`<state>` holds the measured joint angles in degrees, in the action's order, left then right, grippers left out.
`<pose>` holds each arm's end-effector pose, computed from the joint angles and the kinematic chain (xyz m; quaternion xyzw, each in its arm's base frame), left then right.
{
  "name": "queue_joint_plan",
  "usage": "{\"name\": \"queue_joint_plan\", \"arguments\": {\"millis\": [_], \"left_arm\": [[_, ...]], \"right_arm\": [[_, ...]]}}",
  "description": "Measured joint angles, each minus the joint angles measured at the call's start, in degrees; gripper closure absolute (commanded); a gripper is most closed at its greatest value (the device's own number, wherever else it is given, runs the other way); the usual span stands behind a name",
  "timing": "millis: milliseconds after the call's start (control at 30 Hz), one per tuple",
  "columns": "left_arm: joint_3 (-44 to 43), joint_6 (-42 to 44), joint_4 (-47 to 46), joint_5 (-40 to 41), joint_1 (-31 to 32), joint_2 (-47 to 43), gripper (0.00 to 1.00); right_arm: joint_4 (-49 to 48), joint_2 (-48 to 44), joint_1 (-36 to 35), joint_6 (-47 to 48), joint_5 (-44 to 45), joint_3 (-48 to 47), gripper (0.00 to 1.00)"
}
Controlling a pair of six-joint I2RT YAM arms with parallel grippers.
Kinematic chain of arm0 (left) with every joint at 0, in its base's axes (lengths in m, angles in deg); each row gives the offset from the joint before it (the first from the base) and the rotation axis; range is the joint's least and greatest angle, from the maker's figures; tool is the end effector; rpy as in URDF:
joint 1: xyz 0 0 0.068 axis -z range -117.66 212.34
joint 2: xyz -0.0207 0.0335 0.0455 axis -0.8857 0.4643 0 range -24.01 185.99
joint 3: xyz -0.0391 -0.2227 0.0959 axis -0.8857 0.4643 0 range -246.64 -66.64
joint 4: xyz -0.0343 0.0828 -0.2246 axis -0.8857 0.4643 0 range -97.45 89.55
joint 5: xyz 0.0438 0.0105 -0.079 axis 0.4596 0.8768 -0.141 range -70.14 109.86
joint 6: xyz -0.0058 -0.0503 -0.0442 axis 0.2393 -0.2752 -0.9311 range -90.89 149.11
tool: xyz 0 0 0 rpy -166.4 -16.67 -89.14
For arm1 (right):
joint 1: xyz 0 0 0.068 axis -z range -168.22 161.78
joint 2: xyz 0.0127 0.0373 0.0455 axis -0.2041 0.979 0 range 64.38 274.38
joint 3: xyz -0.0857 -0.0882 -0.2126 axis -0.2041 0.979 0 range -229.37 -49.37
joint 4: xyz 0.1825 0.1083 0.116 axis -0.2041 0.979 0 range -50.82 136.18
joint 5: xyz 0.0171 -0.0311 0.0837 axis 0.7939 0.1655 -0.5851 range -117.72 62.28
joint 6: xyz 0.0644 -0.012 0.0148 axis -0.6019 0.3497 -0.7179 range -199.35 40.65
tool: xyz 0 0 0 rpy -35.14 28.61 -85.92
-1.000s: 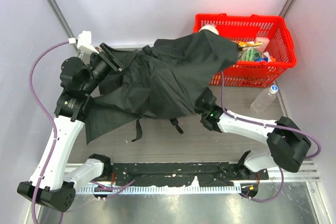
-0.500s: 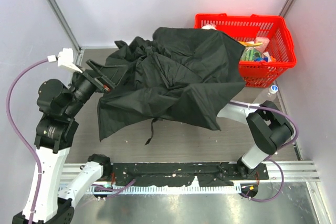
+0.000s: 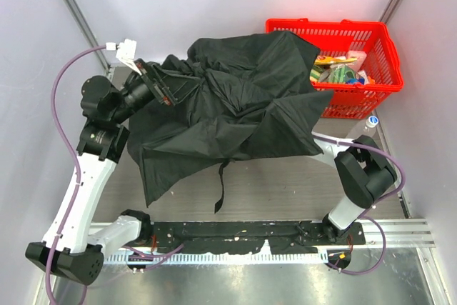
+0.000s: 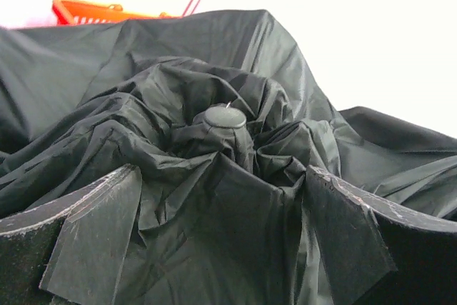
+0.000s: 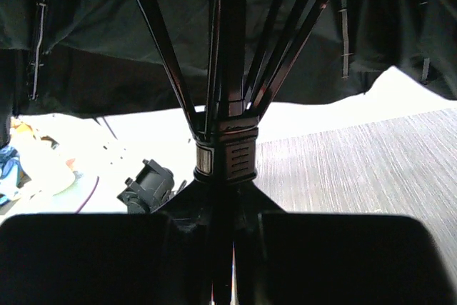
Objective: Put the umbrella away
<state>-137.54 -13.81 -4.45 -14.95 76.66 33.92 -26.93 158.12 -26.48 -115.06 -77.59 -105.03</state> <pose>0.2016 -0.0830 0.4423 0.0705 0.6512 -0.5189 0.5493 0.2451 0.2454 0.3089 -0.3717 0.4586 0.6411 0.4904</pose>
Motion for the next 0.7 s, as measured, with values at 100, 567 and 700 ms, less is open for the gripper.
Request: {"name": "queue_joint_plan", "arguments": {"millis": [100, 567, 700], "left_arm": [[0.0, -0.9, -4.4, -1.3, 0.9, 1.7, 0.00], [-0.3, 8.9, 0.6, 7.6, 6.8, 1.3, 0.44], [0.1, 12.5, 7.3, 9.3, 7.3, -4.6, 0.00]], "right_arm": [[1.8, 0.1, -0.6, 0.2, -0.2, -1.3, 0.99], [5.7, 1.2, -0.9, 1.4, -2.0, -2.8, 0.99], [3.5, 1.2, -0.2, -0.5, -4.5, -2.8, 0.99]]}}
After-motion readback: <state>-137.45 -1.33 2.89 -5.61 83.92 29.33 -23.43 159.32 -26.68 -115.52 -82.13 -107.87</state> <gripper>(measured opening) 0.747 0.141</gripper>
